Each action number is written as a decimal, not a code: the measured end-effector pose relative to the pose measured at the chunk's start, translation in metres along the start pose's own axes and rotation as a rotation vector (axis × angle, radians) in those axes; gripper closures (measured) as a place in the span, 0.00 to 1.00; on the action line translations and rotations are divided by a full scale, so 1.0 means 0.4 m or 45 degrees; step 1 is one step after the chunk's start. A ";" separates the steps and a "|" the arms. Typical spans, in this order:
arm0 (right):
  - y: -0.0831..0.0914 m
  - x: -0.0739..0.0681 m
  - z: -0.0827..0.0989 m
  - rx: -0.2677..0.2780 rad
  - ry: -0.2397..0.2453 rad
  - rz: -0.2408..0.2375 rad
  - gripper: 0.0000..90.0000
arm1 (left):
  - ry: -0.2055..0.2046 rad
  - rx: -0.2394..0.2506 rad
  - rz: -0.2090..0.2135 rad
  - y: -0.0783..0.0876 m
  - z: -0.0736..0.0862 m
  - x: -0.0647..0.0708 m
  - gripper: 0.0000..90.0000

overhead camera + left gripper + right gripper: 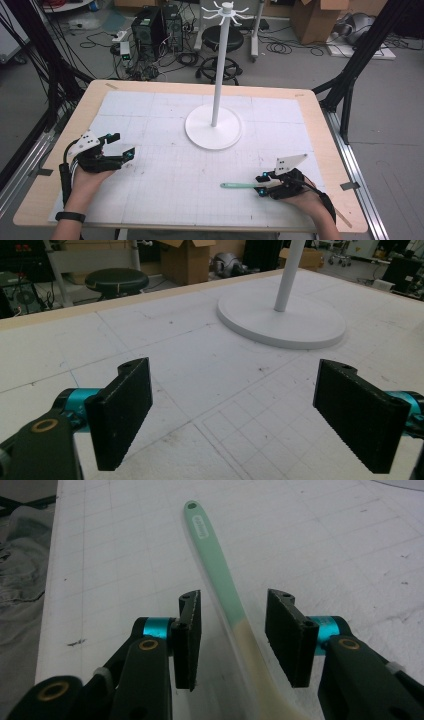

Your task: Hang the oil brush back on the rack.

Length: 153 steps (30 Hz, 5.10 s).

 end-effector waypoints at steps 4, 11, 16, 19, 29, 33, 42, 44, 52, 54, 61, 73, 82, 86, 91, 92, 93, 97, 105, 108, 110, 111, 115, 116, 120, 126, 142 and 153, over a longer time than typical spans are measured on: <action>-0.002 0.001 0.003 -0.022 -0.004 0.003 0.70 | -0.003 -0.002 0.002 0.000 0.000 0.001 0.18; -0.008 0.003 0.005 -0.047 0.025 0.026 0.76 | -0.002 0.001 0.004 -0.001 0.000 0.003 0.19; -0.010 -0.002 0.003 -0.061 0.061 0.049 0.79 | -0.003 -0.005 0.007 -0.004 0.001 0.005 0.19; -0.012 -0.003 0.001 -0.067 0.079 0.053 0.80 | -0.004 -0.007 0.006 -0.004 0.001 0.004 0.19; -0.014 -0.008 -0.006 -0.105 0.084 0.071 0.89 | -0.003 -0.011 0.017 -0.007 0.001 0.010 0.19; -0.015 -0.011 -0.008 -0.112 0.089 0.073 0.91 | -0.002 -0.004 0.020 -0.006 -0.001 0.012 0.19; -0.014 -0.009 -0.010 -0.112 0.056 0.076 0.92 | 0.002 0.003 0.025 -0.006 -0.002 0.011 0.20; -0.013 -0.008 -0.011 -0.110 0.050 0.082 0.92 | -0.002 0.004 0.024 -0.006 -0.003 0.012 0.20; 0.002 0.003 -0.024 -0.037 0.007 0.124 0.92 | -0.002 0.008 0.031 -0.007 -0.007 0.016 0.20; 0.009 0.008 -0.029 -0.010 0.007 0.153 0.92 | -0.001 0.015 0.033 -0.006 -0.008 0.016 0.20; 0.044 0.023 -0.050 0.076 -0.037 0.227 0.92 | 0.000 0.018 0.031 -0.004 -0.010 0.017 0.20; 0.102 0.050 -0.124 0.288 -0.108 0.361 0.92 | 0.003 0.028 0.031 0.001 -0.014 0.016 0.21; 0.176 0.069 -0.220 0.518 -0.140 0.461 0.92 | 0.010 0.036 0.033 0.004 -0.015 0.015 0.21; 0.212 0.078 -0.265 0.611 -0.141 0.503 0.92 | 0.011 0.040 0.033 0.004 -0.016 0.014 0.21; 0.246 0.086 -0.313 0.693 -0.134 0.555 0.92 | 0.014 0.038 0.037 0.004 -0.015 0.015 0.21; 0.252 0.087 -0.322 0.708 -0.130 0.559 0.92 | 0.015 0.041 0.039 0.003 -0.015 0.016 0.21; 0.258 0.088 -0.331 0.724 -0.126 0.565 0.92 | 0.016 0.042 0.039 0.003 -0.016 0.016 0.21; 0.281 0.089 -0.364 0.762 -0.104 0.582 0.92 | 0.012 0.038 0.039 0.003 -0.015 0.016 0.21; 0.333 0.082 -0.449 0.852 -0.046 0.623 0.92 | 0.013 0.038 0.042 0.005 -0.016 0.017 0.21; 0.343 0.078 -0.483 0.867 -0.040 0.622 0.92 | 0.016 0.039 0.042 0.007 -0.016 0.018 0.21; 0.347 0.075 -0.505 0.879 -0.026 0.622 0.92 | 0.010 0.039 0.042 0.008 -0.017 0.018 0.21; 0.348 0.073 -0.516 0.881 -0.026 0.631 0.92 | 0.015 0.042 0.043 0.008 -0.017 0.018 0.21; 0.350 0.065 -0.556 0.921 -0.009 0.625 0.92 | 0.019 0.058 0.043 0.011 -0.021 0.018 0.21; 0.350 0.064 -0.565 0.928 -0.001 0.623 0.92 | 0.017 0.056 0.043 0.012 -0.020 0.016 0.21; 0.339 0.057 -0.591 0.938 0.013 0.629 0.92 | 0.019 0.055 0.042 0.013 -0.020 0.015 0.21; 0.332 0.059 -0.606 0.961 0.003 0.637 0.92 | 0.021 0.065 0.041 0.016 -0.023 0.016 0.21; 0.298 0.065 -0.624 0.958 0.003 0.646 0.92 | 0.022 0.070 0.042 0.019 -0.024 0.015 0.21; 0.278 0.081 -0.631 0.942 -0.005 0.683 0.92 | 0.021 0.071 0.044 0.021 -0.024 0.014 0.21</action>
Point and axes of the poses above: each handheld gripper's, and its own axes: y roughly backward along the jaws, z roughly out of its underside, x roughly to its right, the point moved 4 cm from there along -y, roughly forward along the jaws, and after that the axes turned 3 degrees about x, right-handed, at the moved point
